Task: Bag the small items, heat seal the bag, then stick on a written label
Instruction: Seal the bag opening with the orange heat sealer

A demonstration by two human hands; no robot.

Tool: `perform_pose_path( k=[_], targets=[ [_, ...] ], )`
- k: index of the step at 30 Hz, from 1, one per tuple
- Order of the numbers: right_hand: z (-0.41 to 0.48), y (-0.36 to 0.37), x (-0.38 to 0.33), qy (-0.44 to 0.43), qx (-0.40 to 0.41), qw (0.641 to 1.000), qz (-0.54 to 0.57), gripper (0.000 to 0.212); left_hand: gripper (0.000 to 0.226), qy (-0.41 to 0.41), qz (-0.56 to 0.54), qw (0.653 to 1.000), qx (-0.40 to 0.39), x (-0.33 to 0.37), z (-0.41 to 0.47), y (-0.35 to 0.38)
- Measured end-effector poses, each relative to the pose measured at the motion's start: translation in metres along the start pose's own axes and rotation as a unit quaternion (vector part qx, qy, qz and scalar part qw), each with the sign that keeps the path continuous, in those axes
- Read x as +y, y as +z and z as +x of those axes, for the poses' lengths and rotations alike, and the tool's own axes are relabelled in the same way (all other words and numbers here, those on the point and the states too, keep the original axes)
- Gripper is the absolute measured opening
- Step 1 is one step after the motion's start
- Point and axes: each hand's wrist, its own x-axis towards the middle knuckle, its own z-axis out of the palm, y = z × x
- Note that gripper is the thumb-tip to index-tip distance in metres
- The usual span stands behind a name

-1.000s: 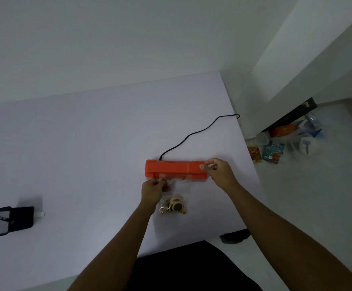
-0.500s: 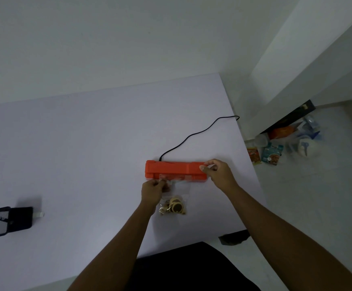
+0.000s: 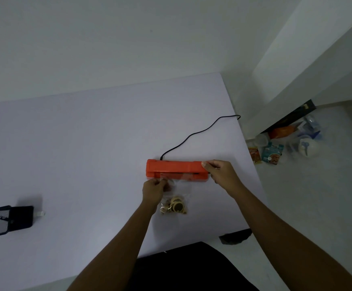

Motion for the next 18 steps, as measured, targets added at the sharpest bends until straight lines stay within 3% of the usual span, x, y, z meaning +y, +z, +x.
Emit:
perform_pose_path(
  k=[7, 12, 18],
  targets=[
    [-0.025, -0.005, -0.066, -0.075, -0.102, 0.991, 0.034, 0.023, 0.021, 0.0, 0.009, 1.0, -0.005, 0.002, -0.001, -0.001],
    [-0.035, 0.022, -0.121, -0.156, -0.17, 0.971, -0.065, 0.025, 0.02, 0.008, 0.008, 1.0, -0.008, 0.003, -0.004, -0.002],
    [-0.032, 0.072, -0.157, -0.206, -0.267, 0.929, -0.153, 0.043, 0.02, 0.011, -0.003, 1.0, -0.006, 0.004, -0.006, -0.002]
  ],
)
